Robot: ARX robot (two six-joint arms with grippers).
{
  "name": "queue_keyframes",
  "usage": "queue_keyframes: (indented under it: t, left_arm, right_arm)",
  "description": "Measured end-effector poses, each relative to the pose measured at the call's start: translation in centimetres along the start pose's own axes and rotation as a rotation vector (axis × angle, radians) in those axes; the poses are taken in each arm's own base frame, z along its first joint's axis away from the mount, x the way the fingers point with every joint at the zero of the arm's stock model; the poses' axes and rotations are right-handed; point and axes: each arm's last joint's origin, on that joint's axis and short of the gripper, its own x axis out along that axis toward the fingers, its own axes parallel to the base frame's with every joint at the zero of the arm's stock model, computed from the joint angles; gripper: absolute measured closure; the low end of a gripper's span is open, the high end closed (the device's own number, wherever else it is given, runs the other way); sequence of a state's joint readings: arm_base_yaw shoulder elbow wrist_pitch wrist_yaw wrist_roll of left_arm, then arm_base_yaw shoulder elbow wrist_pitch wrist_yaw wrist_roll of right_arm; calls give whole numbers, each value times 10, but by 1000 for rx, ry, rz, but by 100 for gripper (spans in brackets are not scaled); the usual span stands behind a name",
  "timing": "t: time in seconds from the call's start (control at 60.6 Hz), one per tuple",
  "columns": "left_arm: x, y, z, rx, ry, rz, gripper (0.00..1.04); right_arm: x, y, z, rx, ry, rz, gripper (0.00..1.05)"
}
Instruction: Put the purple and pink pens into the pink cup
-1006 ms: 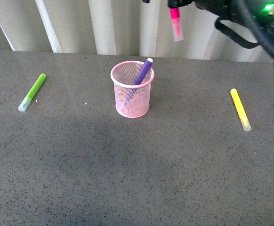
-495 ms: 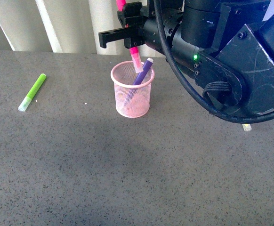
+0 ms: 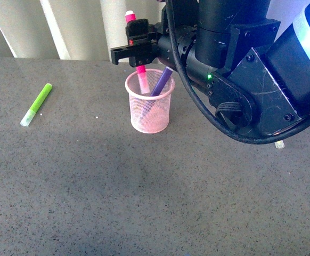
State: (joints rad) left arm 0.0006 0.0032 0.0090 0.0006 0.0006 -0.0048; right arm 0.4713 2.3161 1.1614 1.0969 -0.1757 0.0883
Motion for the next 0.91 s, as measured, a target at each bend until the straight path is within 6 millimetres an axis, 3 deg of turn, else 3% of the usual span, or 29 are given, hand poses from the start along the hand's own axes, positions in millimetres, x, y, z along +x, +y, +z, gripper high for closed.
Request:
queue_keyframes:
  t: [0.297, 0.478, 0.643, 0.775, 0.907]
  left_arm:
    - [0, 0, 0, 0, 0, 0, 7]
    - [0, 0, 0, 0, 0, 0, 7]
    - [0, 0, 0, 0, 0, 0, 7]
    - [0, 0, 0, 0, 0, 0, 7]
    - [0, 0, 0, 0, 0, 0, 7]
  right_arm:
    - [-2, -3, 1, 12, -7, -4, 6]
    - [-11, -8, 10, 11, -22, -20, 7]
    - [-36, -18, 47, -1, -84, -61, 7]
    - [-85, -37, 102, -45, -175, -182, 7]
    - [-144, -50, 135, -118, -219, -307, 7]
